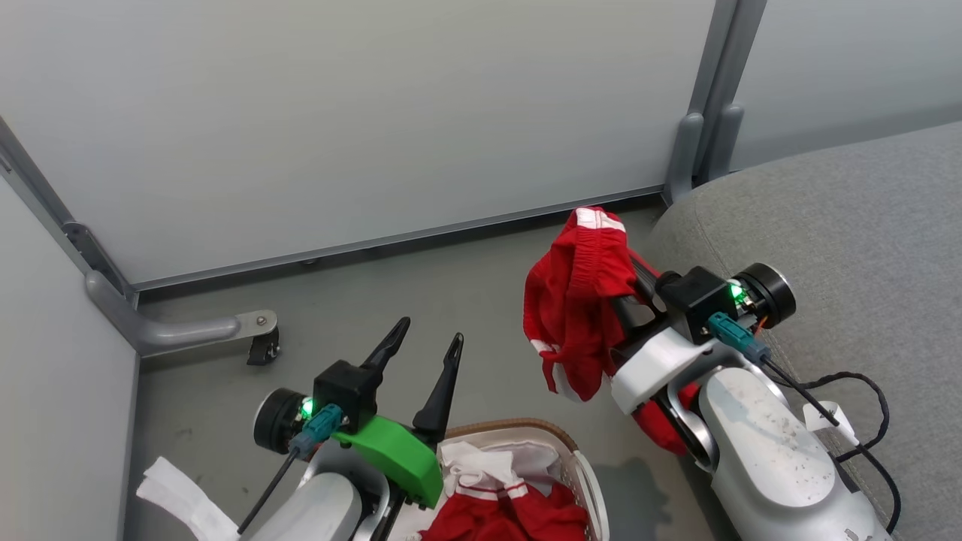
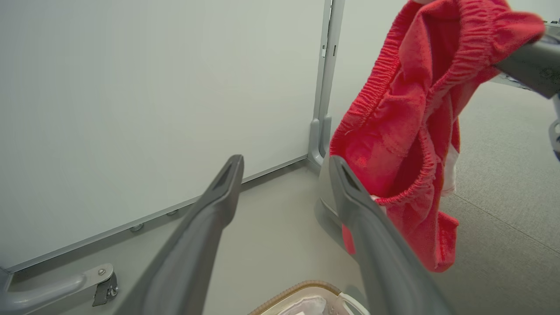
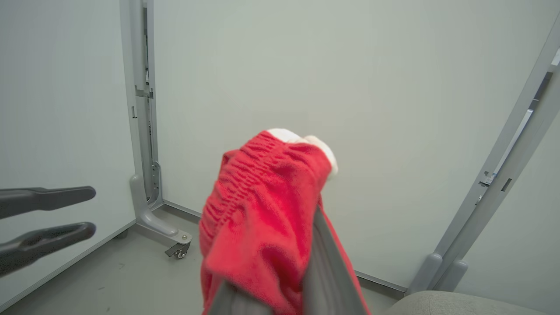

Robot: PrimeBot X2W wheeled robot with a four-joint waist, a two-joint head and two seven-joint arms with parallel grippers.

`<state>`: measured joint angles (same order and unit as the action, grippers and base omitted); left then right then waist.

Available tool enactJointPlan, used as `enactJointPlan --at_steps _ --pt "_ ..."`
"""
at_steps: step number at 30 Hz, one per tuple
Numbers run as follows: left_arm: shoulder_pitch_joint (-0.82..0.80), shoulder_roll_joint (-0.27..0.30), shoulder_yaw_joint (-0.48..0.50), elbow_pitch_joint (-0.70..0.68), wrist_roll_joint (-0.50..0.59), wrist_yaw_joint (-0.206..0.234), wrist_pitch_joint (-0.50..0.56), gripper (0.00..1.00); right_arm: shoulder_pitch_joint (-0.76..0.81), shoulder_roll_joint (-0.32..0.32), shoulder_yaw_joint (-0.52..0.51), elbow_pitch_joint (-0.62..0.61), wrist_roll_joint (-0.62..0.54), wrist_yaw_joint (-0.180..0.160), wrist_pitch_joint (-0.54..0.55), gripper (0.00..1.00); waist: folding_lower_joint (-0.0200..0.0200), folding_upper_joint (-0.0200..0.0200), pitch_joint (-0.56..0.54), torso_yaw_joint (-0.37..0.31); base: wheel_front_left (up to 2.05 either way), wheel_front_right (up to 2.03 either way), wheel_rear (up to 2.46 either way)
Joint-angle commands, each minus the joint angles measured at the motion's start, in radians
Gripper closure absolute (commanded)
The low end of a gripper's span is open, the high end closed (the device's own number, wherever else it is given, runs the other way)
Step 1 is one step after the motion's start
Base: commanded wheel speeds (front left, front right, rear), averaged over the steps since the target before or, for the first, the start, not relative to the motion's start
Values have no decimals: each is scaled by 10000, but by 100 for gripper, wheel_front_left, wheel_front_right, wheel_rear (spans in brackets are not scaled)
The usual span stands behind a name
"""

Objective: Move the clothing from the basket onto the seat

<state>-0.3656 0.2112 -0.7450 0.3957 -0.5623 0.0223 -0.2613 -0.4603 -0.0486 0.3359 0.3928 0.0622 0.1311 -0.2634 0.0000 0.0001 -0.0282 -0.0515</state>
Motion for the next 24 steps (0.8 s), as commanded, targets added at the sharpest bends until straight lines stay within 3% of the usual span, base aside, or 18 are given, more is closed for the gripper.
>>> enactJointPlan --at_steps 1,15,19,24 --pt "358 -99 229 -77 -33 57 -42 0 136 -33 -79 -86 -85 -7 -21 100 0 -1 18 -10 0 0 0" --pt "1847 -642 1725 -254 1046 -300 -32 0 339 -47 -605 -238 -367 -7 -21 100 0 -1 197 -201 0 0 0" --pt "1952 -823 1974 -261 1297 -437 -33 0 155 -78 -618 -290 -458 -7 -21 100 0 -1 296 -601 0 0 0" --pt "1970 -979 2217 -286 1702 -594 -32 0 -22 -200 -638 -356 -559 -8 -21 100 0 -1 500 -1577 0 0 0"
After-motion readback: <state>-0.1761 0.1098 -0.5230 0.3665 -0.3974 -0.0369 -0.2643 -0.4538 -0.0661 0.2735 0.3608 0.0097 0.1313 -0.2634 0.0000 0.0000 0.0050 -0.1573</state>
